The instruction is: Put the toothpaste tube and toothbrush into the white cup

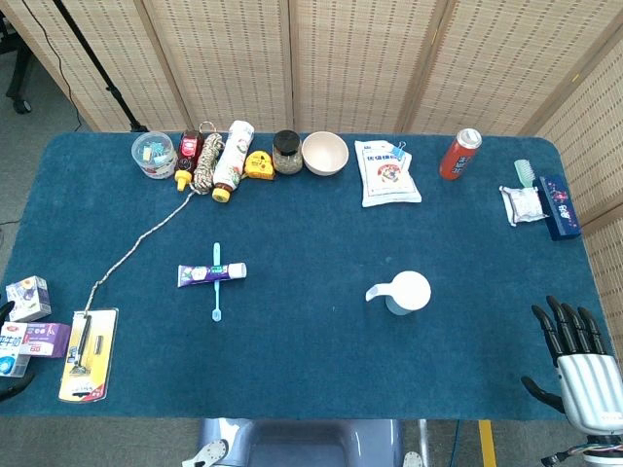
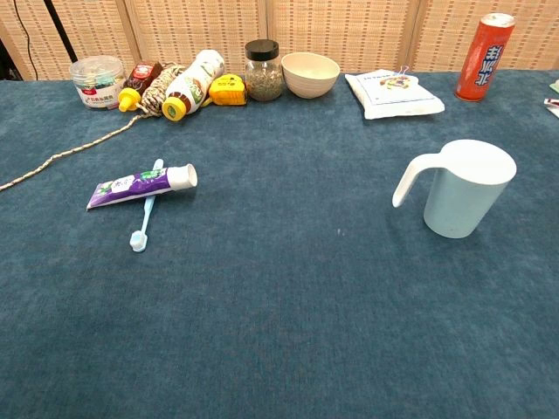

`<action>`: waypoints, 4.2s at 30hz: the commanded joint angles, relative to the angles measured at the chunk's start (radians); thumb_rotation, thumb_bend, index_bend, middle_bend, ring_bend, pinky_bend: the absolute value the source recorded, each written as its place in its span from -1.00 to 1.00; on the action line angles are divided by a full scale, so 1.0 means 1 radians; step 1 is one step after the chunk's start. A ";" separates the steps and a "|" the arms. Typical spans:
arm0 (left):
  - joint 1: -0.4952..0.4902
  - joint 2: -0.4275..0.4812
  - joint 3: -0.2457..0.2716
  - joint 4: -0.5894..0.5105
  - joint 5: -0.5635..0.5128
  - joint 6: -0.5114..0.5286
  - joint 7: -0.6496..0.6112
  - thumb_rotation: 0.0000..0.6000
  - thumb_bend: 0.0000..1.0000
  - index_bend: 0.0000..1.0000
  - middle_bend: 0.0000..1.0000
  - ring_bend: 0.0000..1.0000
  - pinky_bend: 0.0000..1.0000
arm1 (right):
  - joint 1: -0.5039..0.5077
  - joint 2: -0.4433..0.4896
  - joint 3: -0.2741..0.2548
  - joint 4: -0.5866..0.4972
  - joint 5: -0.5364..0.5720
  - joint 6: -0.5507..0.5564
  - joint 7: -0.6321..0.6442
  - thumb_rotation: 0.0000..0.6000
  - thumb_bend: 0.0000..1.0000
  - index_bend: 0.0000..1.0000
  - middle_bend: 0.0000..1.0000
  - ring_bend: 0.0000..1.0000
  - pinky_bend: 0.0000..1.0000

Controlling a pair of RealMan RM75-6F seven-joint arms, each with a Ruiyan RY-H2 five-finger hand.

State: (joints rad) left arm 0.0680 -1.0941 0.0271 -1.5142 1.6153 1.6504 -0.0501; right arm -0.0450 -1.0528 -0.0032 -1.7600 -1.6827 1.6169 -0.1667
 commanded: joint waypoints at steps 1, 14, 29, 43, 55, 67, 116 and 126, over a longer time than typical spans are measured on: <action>0.000 0.000 0.000 0.000 0.000 0.000 0.000 1.00 -1.00 -1.00 -1.00 -1.00 -1.00 | 0.000 0.000 0.000 0.000 0.001 -0.001 0.000 1.00 -1.00 -1.00 -1.00 -1.00 -1.00; 0.001 -0.003 0.006 -0.002 0.011 0.001 0.013 1.00 -1.00 -1.00 -1.00 -1.00 -1.00 | 0.071 0.002 -0.010 0.033 0.002 -0.118 0.171 1.00 -1.00 -1.00 -1.00 -1.00 -1.00; 0.007 -0.001 0.005 -0.012 0.010 0.011 0.015 1.00 -1.00 -1.00 -1.00 -1.00 -1.00 | 0.305 -0.148 0.065 0.262 0.036 -0.341 0.603 1.00 -1.00 -1.00 -1.00 -1.00 -1.00; 0.001 0.002 -0.001 -0.019 -0.004 -0.004 0.017 1.00 -1.00 -1.00 -1.00 -1.00 -1.00 | 0.427 -0.298 0.073 0.394 0.094 -0.483 0.806 1.00 -1.00 -1.00 -1.00 -1.00 -1.00; -0.005 0.002 -0.008 -0.026 -0.021 -0.019 0.020 1.00 -1.00 -1.00 -1.00 -1.00 -1.00 | 0.493 -0.398 0.095 0.447 0.157 -0.552 0.758 1.00 -1.00 -1.00 -1.00 -1.00 -1.00; -0.011 0.002 -0.012 -0.032 -0.036 -0.034 0.026 1.00 -1.00 -1.00 -1.00 -1.00 -1.00 | 0.508 -0.485 0.111 0.520 0.191 -0.533 0.732 1.00 -1.00 -0.68 -0.72 -0.83 -0.23; -0.020 0.020 -0.015 -0.019 -0.055 -0.058 -0.034 1.00 -1.00 -1.00 -1.00 -1.00 -1.00 | 0.829 -0.781 0.237 0.530 0.253 -0.640 0.382 1.00 -0.28 -0.07 -0.16 -0.28 0.24; -0.021 0.016 -0.012 -0.025 -0.052 -0.061 -0.014 1.00 -1.00 -1.00 -1.00 -1.00 -1.00 | 0.816 -0.776 0.207 0.579 0.240 -0.622 0.437 1.00 -0.28 -0.10 -0.17 -0.28 0.24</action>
State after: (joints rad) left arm 0.0470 -1.0770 0.0152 -1.5391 1.5630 1.5894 -0.0653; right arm 0.7727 -1.8311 0.2082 -1.1839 -1.4394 0.9928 0.2654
